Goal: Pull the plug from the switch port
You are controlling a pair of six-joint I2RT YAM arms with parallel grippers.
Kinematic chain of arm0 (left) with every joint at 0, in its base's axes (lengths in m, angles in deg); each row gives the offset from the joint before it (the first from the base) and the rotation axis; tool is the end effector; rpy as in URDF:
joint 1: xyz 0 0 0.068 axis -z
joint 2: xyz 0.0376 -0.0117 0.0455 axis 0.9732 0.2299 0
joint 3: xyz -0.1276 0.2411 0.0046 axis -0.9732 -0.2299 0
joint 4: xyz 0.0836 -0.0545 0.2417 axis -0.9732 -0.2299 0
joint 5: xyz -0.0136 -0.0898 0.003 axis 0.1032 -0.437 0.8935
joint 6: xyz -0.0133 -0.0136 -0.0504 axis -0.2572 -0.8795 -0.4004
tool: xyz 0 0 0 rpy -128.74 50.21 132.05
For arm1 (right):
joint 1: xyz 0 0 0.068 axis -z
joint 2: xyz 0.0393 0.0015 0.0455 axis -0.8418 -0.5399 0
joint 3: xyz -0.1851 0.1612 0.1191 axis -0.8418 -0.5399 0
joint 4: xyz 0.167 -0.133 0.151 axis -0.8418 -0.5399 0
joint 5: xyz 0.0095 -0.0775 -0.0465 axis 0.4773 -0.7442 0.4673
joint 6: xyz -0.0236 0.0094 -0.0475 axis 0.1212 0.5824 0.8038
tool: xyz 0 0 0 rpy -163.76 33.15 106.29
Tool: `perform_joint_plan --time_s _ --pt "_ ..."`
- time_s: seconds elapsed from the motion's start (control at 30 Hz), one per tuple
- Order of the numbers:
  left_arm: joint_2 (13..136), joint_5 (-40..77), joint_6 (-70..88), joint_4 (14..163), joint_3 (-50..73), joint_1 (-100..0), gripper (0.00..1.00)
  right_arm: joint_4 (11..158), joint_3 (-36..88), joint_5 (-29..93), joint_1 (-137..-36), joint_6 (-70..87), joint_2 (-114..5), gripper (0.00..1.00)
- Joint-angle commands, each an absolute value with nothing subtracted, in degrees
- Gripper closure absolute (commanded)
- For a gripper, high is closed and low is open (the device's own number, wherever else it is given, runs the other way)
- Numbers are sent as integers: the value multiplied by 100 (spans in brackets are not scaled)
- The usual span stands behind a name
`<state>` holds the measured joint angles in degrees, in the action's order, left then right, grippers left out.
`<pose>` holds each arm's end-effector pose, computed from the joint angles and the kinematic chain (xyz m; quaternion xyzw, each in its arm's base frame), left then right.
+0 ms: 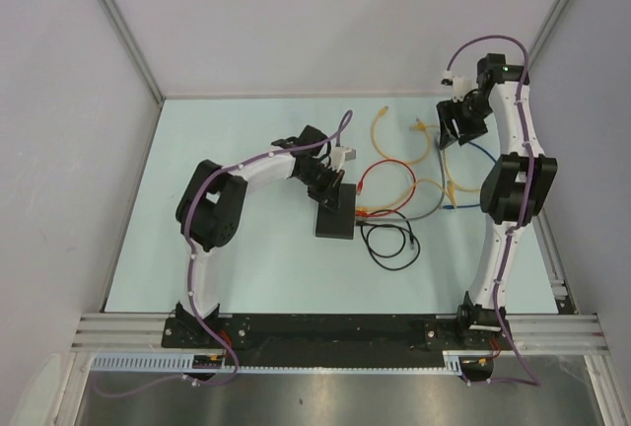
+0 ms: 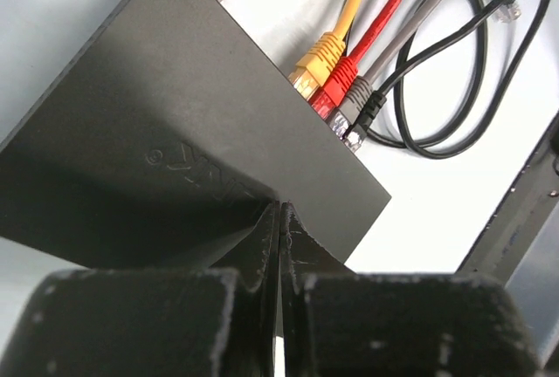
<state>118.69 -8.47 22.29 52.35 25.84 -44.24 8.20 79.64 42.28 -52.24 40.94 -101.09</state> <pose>0.3506 -0.2473 0.1638 0.3348 0.8739 -0.3367 0.1039 0.4519 -0.0293 0.2841 -0.1961 0.9605 0.1133 0.1617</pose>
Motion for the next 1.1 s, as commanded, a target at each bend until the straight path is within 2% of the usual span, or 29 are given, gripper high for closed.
perform_joint_plan --time_s 0.0,0.07,0.2,0.43,0.73,1.07 --pt "11625 -130 2617 5131 2271 -4437 100 461 7933 5447 -5047 4581 -9224 30" --pt "11484 -271 2653 5192 2210 -4472 99 752 7037 6375 -5099 4922 -8818 25" --pt "11185 -429 2548 5219 2192 -4533 99 1360 5726 7303 -5529 5153 -8139 22" --pt "10684 -938 2258 5359 1718 -4814 98 1956 4670 7963 -6453 4724 -8805 34" --pt "10701 -1721 1881 5684 1761 -5026 96 2793 4809 8165 -6884 4538 -9790 40" --pt "11333 -1740 1932 5694 1840 -5017 96 2863 5355 8254 -7200 4643 -10916 44"
